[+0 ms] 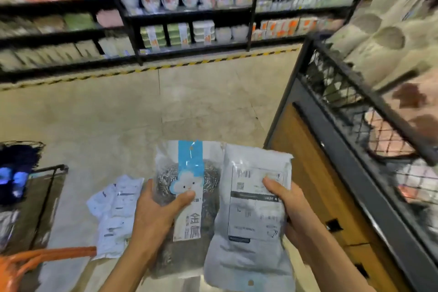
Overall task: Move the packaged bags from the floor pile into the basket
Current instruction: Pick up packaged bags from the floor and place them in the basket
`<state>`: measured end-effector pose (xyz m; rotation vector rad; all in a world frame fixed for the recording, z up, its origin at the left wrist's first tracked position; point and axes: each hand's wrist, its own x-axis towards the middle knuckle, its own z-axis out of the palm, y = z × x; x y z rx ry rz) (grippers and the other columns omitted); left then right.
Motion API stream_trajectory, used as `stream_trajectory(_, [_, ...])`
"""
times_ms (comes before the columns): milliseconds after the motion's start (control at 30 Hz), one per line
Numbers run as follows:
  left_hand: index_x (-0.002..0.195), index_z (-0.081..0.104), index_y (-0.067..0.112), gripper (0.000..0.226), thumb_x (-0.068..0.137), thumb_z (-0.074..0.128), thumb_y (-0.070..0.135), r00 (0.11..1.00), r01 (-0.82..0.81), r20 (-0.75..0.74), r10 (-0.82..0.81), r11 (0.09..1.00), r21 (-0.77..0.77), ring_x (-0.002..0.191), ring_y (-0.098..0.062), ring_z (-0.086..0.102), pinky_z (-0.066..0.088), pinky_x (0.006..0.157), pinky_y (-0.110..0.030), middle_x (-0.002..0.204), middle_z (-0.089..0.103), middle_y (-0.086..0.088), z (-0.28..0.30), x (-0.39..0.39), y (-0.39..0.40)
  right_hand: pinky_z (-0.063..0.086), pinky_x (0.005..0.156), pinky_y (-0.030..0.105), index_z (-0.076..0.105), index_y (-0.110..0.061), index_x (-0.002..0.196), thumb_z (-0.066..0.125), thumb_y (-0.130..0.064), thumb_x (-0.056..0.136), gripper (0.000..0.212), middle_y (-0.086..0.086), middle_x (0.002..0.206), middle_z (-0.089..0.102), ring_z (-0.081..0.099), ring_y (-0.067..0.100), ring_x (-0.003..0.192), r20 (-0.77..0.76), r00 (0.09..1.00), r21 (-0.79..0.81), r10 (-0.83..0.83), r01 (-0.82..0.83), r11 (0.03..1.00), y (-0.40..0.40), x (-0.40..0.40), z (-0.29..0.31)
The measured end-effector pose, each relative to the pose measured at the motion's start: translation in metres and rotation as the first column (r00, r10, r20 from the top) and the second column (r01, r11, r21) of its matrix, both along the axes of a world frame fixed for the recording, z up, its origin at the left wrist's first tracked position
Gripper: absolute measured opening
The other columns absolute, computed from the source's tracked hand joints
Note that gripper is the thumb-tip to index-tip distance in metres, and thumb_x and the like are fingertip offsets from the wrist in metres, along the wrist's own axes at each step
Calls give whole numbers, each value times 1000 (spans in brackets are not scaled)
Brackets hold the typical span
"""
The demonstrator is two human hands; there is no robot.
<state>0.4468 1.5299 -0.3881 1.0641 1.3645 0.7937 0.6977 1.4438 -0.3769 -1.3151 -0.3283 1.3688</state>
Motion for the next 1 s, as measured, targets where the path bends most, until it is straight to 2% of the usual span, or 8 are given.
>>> stream_trajectory(67, [119,66,25,80,47,97,45,999,34,19,-34,999,20,94,-29,79,62,87,-57,108,81,-5,81,4,0,64,82,53,68,-5,127,84,-29,75,59,22,115,77,76,41,101,17,1000,-16,-10,11,1000,-5,9,80])
stream_trajectory(133, [121,65,21,80,49,97,38,996,75,41,-76,997,33,94,-30,79,62,86,-54,107,81,-7,146,8,-3,56,98,62,69,-6,128,83,-30,81,55,24,121,74,72,44,110,40,999,24,-2,1,1000,-16,13,148])
stream_trajectory(233, [122,65,16,69,61,99,16,987,118,102,-125,990,73,91,-28,79,64,74,-40,104,81,-8,222,12,-10,64,85,51,70,-5,127,69,-21,89,41,23,118,76,76,39,103,45,997,98,-62,58,994,-33,15,225])
stream_trajectory(333, [119,68,10,51,73,89,6,973,178,125,-192,977,119,84,-27,80,62,63,-32,97,82,-8,267,16,-14,65,76,45,66,-1,131,70,-19,86,48,23,118,76,77,37,100,99,986,165,-135,117,979,-53,8,272])
stream_trajectory(600, [119,68,13,45,78,86,7,818,511,173,-548,832,218,80,-22,80,61,58,-27,96,82,-7,327,30,-50,61,93,50,67,-5,130,69,-16,93,39,22,122,75,73,39,112,133,869,235,-477,440,867,-165,-33,330])
stream_trajectory(800, [120,69,11,45,78,84,6,625,726,208,-753,658,199,82,-23,80,63,62,-30,99,81,-10,331,55,-121,65,76,41,68,-6,128,76,-20,82,48,19,115,78,77,34,101,152,621,232,-769,734,639,-287,-80,339])
stream_trajectory(900, [120,70,15,45,78,85,9,486,827,209,-848,524,202,88,-23,80,65,69,-34,100,82,-6,338,76,-177,65,73,38,70,-5,124,71,-15,89,37,18,112,78,78,30,96,180,450,253,-875,838,483,-362,-107,346])
stream_trajectory(1000, [114,72,16,38,79,85,7,323,905,201,-925,364,219,84,-20,80,64,66,-29,95,82,-2,348,94,-248,65,75,38,74,-9,115,71,-17,86,30,14,107,80,79,27,93,219,271,279,-937,903,326,-442,-144,352])
